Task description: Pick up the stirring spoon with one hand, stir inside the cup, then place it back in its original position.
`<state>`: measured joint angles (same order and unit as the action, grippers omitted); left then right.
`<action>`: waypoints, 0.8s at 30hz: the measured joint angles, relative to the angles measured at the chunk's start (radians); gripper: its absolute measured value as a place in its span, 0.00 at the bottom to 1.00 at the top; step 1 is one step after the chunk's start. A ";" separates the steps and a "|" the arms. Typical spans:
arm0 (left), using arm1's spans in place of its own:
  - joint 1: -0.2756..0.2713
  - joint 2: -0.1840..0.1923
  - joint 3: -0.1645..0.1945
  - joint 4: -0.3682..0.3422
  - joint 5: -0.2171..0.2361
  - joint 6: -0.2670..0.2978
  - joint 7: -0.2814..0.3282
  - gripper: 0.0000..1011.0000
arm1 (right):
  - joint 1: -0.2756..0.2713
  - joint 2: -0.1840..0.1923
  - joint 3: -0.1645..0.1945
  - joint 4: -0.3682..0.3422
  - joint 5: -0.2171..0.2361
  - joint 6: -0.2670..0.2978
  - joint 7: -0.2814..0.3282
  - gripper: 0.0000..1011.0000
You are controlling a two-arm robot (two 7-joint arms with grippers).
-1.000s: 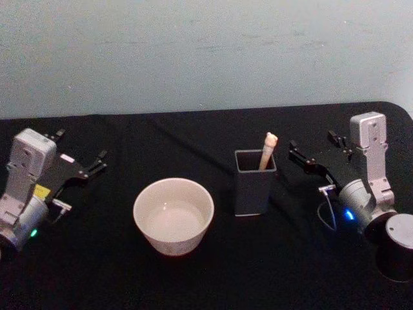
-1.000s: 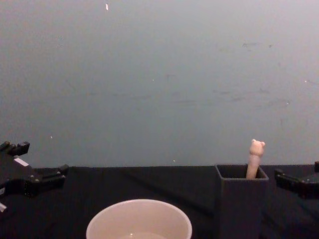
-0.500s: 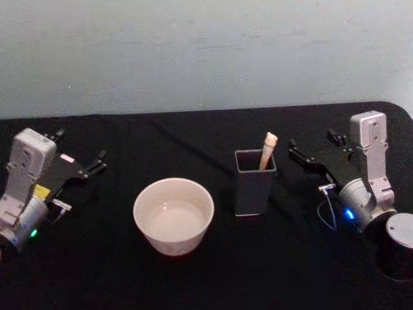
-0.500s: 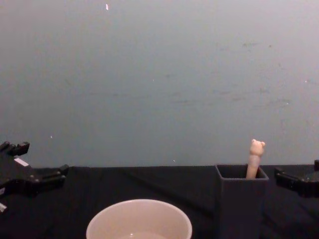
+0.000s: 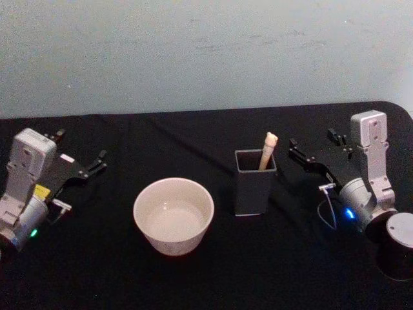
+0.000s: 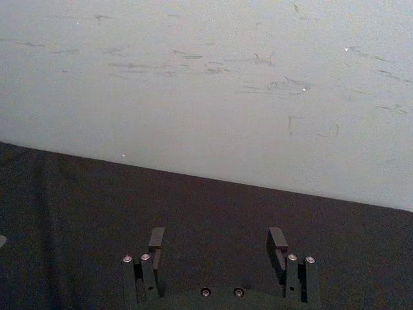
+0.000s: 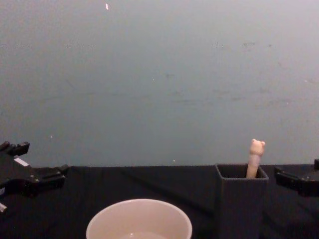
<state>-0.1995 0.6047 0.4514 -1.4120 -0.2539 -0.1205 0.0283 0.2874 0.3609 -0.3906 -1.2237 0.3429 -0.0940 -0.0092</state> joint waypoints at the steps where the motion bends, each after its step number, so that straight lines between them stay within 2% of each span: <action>1: 0.000 0.000 0.000 0.000 0.000 0.000 0.000 0.99 | 0.000 0.000 0.000 0.000 0.000 0.000 0.000 0.99; 24: 0.000 0.000 0.000 0.000 0.000 0.000 0.000 0.99 | 0.000 0.000 0.000 0.000 0.000 -0.001 0.000 0.99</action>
<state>-0.1995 0.6047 0.4514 -1.4120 -0.2539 -0.1205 0.0283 0.2874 0.3609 -0.3905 -1.2236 0.3434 -0.0945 -0.0093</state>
